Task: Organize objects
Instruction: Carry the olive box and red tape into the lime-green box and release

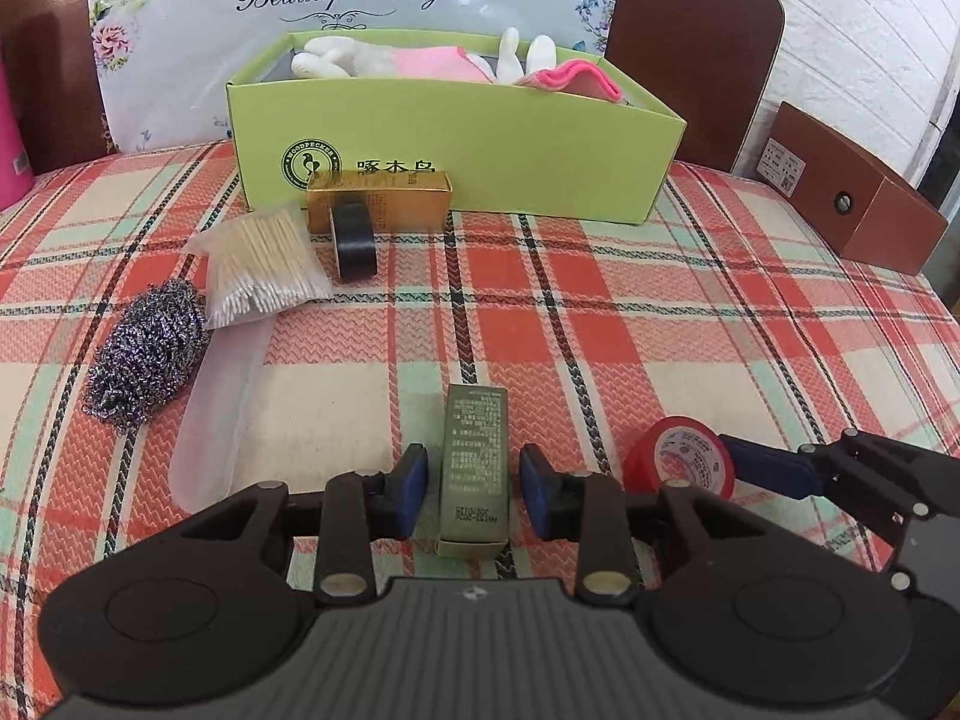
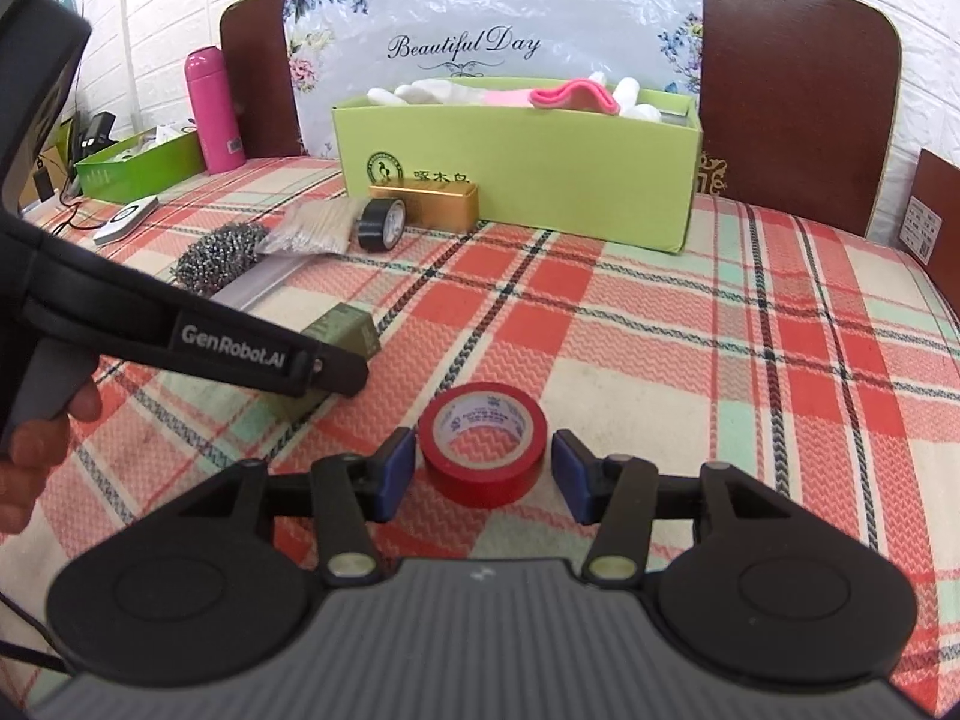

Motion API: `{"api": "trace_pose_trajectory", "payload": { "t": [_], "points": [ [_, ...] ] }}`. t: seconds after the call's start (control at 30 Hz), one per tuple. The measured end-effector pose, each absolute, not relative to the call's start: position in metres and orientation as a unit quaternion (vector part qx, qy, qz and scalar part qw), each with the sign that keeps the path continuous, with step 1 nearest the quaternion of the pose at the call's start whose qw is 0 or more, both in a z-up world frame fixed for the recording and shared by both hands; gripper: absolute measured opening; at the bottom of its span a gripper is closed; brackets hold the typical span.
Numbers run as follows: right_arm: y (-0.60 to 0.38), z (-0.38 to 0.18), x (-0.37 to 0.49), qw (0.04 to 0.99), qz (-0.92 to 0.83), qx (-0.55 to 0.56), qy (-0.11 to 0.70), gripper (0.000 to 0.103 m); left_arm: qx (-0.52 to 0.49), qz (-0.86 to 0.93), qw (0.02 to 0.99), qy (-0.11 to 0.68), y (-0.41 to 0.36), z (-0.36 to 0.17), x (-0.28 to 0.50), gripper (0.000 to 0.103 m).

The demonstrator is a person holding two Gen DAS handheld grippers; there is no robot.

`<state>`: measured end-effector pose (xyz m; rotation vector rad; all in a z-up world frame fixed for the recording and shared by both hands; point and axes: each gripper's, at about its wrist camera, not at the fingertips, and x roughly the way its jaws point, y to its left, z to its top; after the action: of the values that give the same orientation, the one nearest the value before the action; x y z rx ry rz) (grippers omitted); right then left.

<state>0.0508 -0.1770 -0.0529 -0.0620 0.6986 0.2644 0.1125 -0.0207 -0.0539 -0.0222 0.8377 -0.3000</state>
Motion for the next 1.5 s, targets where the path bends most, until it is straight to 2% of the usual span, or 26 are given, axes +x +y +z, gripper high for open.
{"api": "trace_pose_trajectory", "payload": {
  "t": [0.03, 0.07, 0.1, 0.23, 0.43, 0.77, 0.9, 1.07, 1.1, 1.13, 1.17, 1.2, 1.33, 1.5],
  "points": [
    [-0.176, -0.053, 0.051, 0.931, 0.126, -0.032, 0.342, 0.045, -0.010, -0.147, 0.902, 0.405, -0.020, -0.054, 0.113, 0.034],
    [-0.175, -0.053, 0.051, 0.930, 0.125, -0.035, 0.343, 0.045, -0.009, -0.148, 0.902, 0.405, -0.020, -0.054, 0.112, 0.025],
    [-0.174, -0.053, 0.051, 0.930, 0.125, -0.036, 0.343, 0.045, -0.009, -0.150, 0.902, 0.405, -0.019, -0.053, 0.112, 0.023],
    [-0.176, -0.040, 0.050, 0.932, 0.137, -0.026, 0.334, 0.045, -0.028, -0.158, 0.904, 0.396, -0.011, -0.039, 0.108, 0.023],
    [-0.176, 0.007, 0.067, 0.951, 0.148, -0.033, 0.270, 0.045, -0.031, -0.171, 0.931, 0.322, -0.003, 0.016, 0.113, 0.023],
    [-0.173, 0.071, 0.157, 0.975, 0.121, -0.046, 0.182, 0.045, -0.035, -0.166, 0.958, 0.233, 0.002, 0.094, 0.183, 0.023],
    [-0.174, 0.071, 0.206, 0.978, 0.099, -0.042, 0.180, 0.045, -0.041, -0.167, 0.955, 0.241, 0.001, 0.094, 0.227, 0.023],
    [-0.172, 0.048, 0.250, 0.976, 0.085, -0.055, 0.191, 0.045, -0.037, -0.153, 0.952, 0.261, -0.002, 0.069, 0.269, 0.023],
    [-0.170, 0.039, 0.258, 0.974, 0.084, -0.061, 0.202, 0.050, -0.031, -0.150, 0.953, 0.262, -0.003, 0.061, 0.277, 0.026],
    [-0.169, 0.031, 0.264, 0.971, 0.080, -0.070, 0.213, 0.065, -0.022, -0.148, 0.952, 0.268, -0.004, 0.053, 0.282, 0.046],
    [-0.169, 0.025, 0.268, 0.970, 0.070, -0.078, 0.221, 0.071, -0.013, -0.135, 0.949, 0.284, -0.004, 0.045, 0.287, 0.071],
    [-0.169, 0.019, 0.265, 0.970, 0.058, -0.085, 0.221, 0.076, -0.007, -0.120, 0.947, 0.297, -0.003, 0.039, 0.287, 0.077],
    [-0.174, 0.009, 0.239, 0.977, 0.054, -0.090, 0.183, 0.101, -0.021, -0.102, 0.951, 0.291, 0.017, 0.027, 0.267, 0.079],
    [-0.170, 0.012, 0.208, 0.982, 0.050, -0.085, 0.164, 0.101, -0.043, -0.101, 0.949, 0.296, 0.031, 0.033, 0.245, 0.080]
  ]
}}
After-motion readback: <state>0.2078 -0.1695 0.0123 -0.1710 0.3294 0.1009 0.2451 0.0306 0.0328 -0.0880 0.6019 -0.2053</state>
